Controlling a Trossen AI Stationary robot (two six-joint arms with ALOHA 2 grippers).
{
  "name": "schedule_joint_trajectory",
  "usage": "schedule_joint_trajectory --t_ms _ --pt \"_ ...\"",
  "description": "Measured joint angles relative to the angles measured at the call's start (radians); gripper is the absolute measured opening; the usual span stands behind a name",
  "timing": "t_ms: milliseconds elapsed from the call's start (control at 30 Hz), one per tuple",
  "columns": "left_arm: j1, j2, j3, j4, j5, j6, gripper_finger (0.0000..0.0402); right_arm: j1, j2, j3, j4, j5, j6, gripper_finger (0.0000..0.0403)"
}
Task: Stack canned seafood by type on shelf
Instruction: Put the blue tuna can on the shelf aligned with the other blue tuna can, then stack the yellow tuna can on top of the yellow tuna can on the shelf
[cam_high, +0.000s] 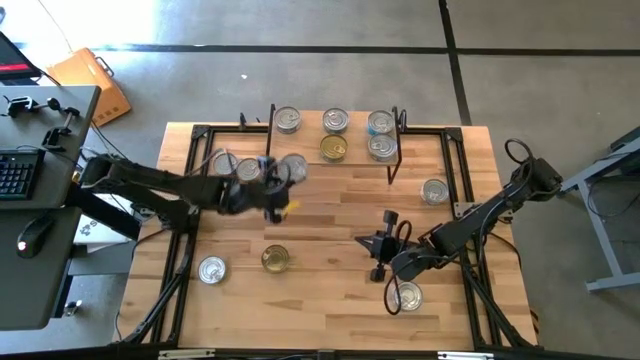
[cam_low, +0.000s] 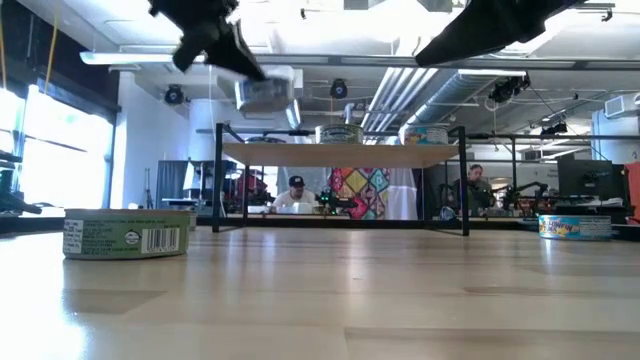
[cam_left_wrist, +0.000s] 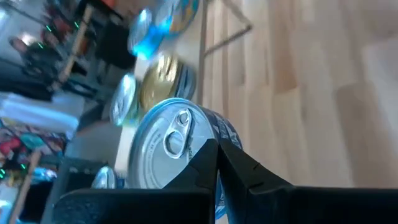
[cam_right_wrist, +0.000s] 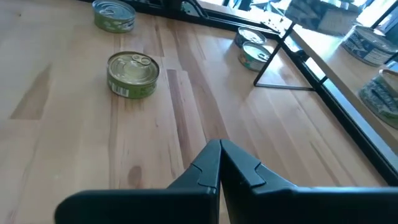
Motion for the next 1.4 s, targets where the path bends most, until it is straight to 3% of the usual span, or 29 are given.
schedule_joint_trajectory --t_ms 200,400,567,700,933,1233,1300,1400 --pt "0.191 0.007 0.000 -0.025 0.105 0.037 0.0000 0.000 0.000 0.000 -0.008 0.004 0.005 0.0000" --pt "0.298 0.007 0.000 -0.039 0.163 0.037 0.0002 0.000 0.000 0.000 -0.011 0.003 0.007 0.0000" --pt "0.339 0.006 0.000 -0.038 0.237 0.039 0.0034 0.000 0.000 0.000 -0.015 0.003 0.009 0.0000" --pt "0.347 0.005 0.000 -0.024 0.217 0.033 0.0073 0.000 0.000 0.000 -0.015 0.003 0.010 0.0000" --pt "0.331 -0.009 0.001 0.005 0.138 -0.054 0.0115 0.000 0.007 0.000 -0.018 0.007 0.021 0.0000" --pt "0.143 -0.006 0.001 0.002 0.276 -0.204 0.0082 -0.005 0.084 0.000 -0.031 0.016 0.048 0.0000" --pt "0.083 0.007 -0.007 0.052 0.302 -0.227 0.0070 0.025 0.081 0.001 -0.045 0.054 0.019 0.0000" --pt "-0.004 0.027 -0.030 0.156 0.317 -0.231 0.0055 0.096 0.031 0.030 -0.159 0.196 0.026 0.0000"
